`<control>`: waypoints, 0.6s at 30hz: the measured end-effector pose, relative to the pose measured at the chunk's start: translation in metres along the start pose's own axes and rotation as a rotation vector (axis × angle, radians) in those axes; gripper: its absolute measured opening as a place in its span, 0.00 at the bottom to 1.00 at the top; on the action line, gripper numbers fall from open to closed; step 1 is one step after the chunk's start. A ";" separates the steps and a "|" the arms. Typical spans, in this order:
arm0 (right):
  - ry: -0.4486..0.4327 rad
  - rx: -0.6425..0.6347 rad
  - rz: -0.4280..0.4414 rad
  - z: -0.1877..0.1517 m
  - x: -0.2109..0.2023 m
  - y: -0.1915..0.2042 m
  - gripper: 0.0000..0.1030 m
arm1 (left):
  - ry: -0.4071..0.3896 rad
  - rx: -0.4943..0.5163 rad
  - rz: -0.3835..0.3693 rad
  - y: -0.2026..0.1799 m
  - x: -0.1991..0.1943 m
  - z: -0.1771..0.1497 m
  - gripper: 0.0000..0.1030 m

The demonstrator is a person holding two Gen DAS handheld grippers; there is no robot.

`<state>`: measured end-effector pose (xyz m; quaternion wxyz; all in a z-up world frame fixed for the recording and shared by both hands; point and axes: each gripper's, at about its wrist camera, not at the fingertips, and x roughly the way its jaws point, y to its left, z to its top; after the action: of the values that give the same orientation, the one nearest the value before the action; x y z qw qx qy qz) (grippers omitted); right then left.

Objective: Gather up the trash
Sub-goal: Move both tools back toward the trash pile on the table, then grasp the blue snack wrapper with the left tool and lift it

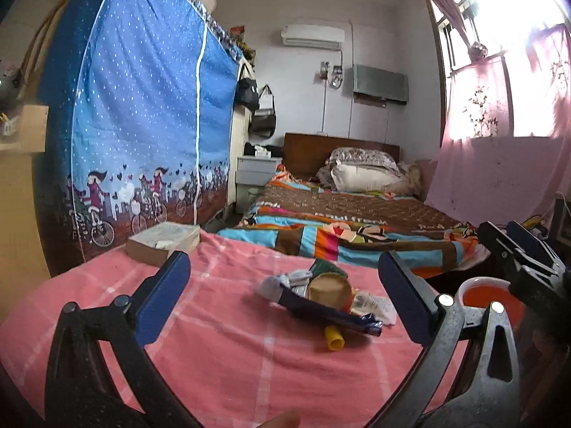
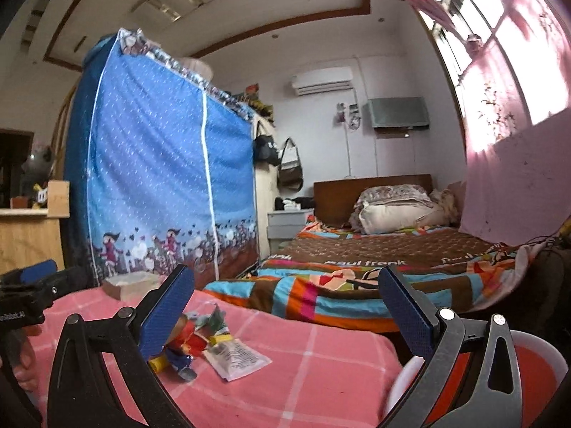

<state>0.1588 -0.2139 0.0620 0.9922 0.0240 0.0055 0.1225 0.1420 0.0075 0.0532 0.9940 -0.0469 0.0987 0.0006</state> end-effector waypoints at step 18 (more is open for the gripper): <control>0.450 0.018 0.078 -0.040 0.086 0.001 0.73 | 0.464 -0.135 -0.115 -0.012 0.087 -0.022 0.59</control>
<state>0.2415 -0.1902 0.0212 0.9602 0.0051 0.2268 0.1627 0.2231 -0.0067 0.0160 0.9378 -0.1177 0.3212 -0.0599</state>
